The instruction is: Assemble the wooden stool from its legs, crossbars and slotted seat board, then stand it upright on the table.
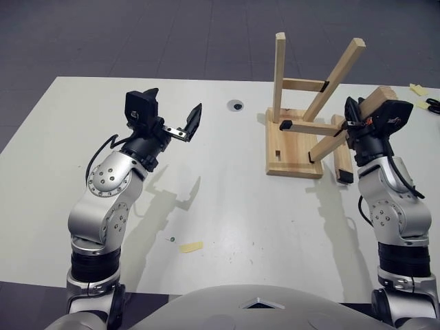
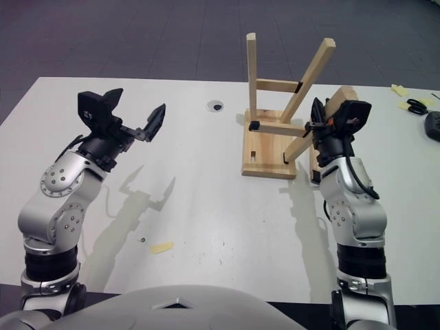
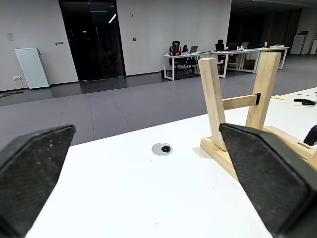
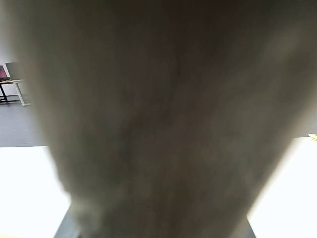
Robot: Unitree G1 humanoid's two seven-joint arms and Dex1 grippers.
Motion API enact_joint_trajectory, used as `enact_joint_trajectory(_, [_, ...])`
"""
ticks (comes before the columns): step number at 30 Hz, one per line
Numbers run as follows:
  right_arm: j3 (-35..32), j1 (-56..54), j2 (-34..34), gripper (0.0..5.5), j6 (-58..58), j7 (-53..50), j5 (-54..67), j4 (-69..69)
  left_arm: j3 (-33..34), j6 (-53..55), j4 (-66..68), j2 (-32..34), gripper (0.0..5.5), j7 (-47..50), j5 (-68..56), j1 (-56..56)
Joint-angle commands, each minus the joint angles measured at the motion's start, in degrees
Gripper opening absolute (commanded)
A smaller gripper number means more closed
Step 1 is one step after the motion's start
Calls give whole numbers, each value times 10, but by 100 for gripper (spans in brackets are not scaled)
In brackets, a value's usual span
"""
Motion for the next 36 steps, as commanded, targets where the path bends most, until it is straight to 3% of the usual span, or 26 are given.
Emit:
enact_joint_trajectory(1, [51,44,29,104,107,17,-19,68,-1,-3,8,3,540,-12,14,-8])
enact_joint_trajectory(6, [21,-44,35,104,164,-2,14,62,-3,-6,13,-1,540,-17,22,-9])
enact_joint_trajectory(7, [18,-60,33,140,165,4,15,59,-2,-7,12,0,540,-18,24,-8])
enact_joint_trajectory(23, [-79,-238,89,393,139,48,44,71,-2,-21,31,-8,540,-38,30,-15])
enact_joint_trajectory(31, [-125,-418,57,530,112,55,45,95,-4,-17,27,-13,540,-38,30,-14])
enact_joint_trajectory(36, [-121,-532,30,538,71,85,12,187,-11,-18,28,-21,540,-37,36,-18])
